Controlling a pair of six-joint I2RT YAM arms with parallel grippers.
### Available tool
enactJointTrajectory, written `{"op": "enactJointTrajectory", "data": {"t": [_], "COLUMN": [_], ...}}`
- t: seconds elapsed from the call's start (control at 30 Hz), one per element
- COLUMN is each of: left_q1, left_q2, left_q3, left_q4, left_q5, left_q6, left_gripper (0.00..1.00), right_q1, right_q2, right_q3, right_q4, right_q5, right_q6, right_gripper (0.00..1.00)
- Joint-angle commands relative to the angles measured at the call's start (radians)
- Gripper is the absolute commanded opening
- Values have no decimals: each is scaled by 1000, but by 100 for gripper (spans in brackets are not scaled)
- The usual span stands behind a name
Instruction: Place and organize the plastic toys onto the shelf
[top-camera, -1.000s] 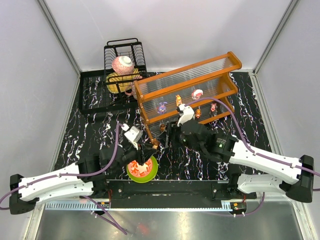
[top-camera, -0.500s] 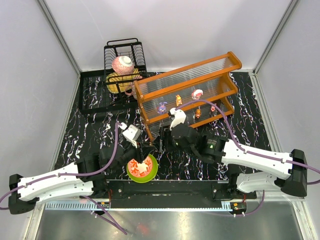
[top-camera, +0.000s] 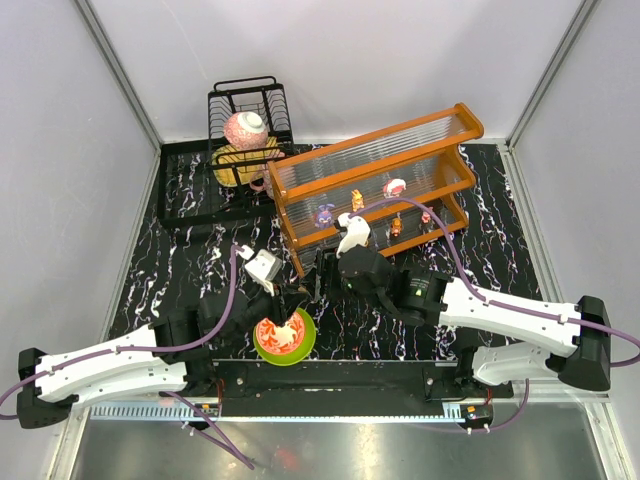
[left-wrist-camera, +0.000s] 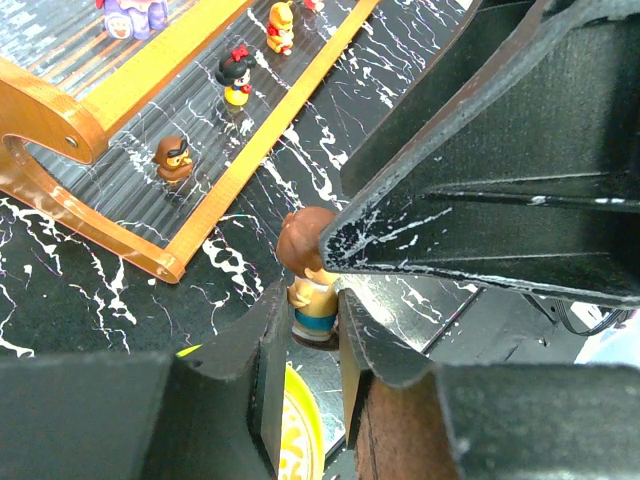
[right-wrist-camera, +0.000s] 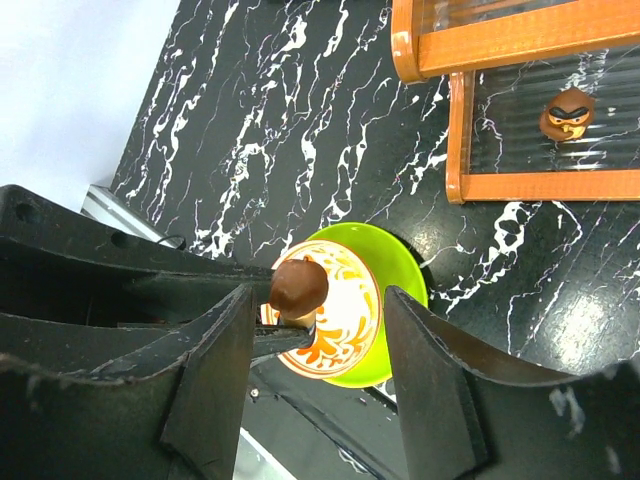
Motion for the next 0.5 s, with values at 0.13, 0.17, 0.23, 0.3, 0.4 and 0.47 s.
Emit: {"op": "enactJointTrajectory", "data": {"t": [0.13,0.17,0.23,0.3,0.4,0.47], "left_q1": [-4,-4,-5,-5,-4,-5], "left_q2": [-6,-7,-7,-10,-9,-9], "left_q3": [38,38,38,38,38,37], "left_q4": [38,37,38,38,37,38], "left_q5": [-32,-32,-34,-35,-37,-35], "left_q6": [-8,-8,-8,-8,-10,-10], "left_gripper": [0,0,0,0,0,0], "right_q1": [16,14,14,14,16,16], "right_q2": [28,32,37,40,46,51], "right_q3": [48,46,46,43,46,50], "right_q4": [48,48,50,53,54,51], "right_q5": [41,42,46,48,49,48], "right_q6": [37,49,65,82,89,88], "right_gripper": [59,57,56,54,51,49]}}
